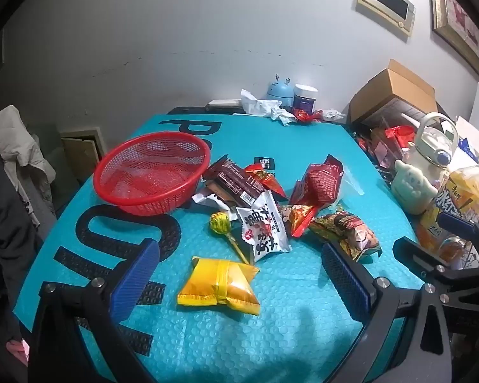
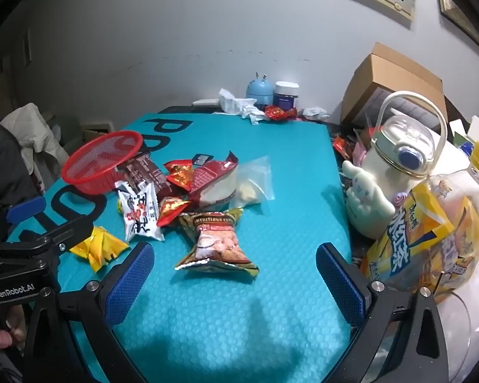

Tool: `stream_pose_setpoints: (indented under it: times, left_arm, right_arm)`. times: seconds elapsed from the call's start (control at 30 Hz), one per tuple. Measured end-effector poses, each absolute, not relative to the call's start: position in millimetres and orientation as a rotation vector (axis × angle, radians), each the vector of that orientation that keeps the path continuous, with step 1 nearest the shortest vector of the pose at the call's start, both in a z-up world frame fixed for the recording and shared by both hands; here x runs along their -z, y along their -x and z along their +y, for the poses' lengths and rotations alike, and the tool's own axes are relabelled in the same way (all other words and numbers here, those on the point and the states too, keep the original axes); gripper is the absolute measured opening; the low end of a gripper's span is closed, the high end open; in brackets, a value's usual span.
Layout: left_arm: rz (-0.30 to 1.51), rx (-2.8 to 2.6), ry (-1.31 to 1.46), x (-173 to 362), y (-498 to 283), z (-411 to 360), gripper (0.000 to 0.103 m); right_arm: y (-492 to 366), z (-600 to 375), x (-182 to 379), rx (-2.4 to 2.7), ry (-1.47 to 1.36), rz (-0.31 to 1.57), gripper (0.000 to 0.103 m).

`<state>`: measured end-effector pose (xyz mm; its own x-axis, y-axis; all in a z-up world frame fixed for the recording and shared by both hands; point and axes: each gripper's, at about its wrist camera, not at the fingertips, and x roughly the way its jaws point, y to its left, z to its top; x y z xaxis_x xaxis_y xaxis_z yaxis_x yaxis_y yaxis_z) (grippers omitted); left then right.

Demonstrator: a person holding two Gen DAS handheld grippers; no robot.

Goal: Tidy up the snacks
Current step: 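Move both tools toward the snacks on the table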

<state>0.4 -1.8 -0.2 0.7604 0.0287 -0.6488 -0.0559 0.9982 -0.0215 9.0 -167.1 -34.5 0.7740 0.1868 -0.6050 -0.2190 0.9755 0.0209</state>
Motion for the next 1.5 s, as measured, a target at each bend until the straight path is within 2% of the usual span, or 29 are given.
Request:
stream_pose_setpoints:
  times: [1.5]
  left_arm:
    - [0.718,-0.009,0.045,-2.7,8.3,-3.4,0.103]
  right_arm:
    - [-3.7,-169.6,35.2,-0.238,0.038,0.65,0.103]
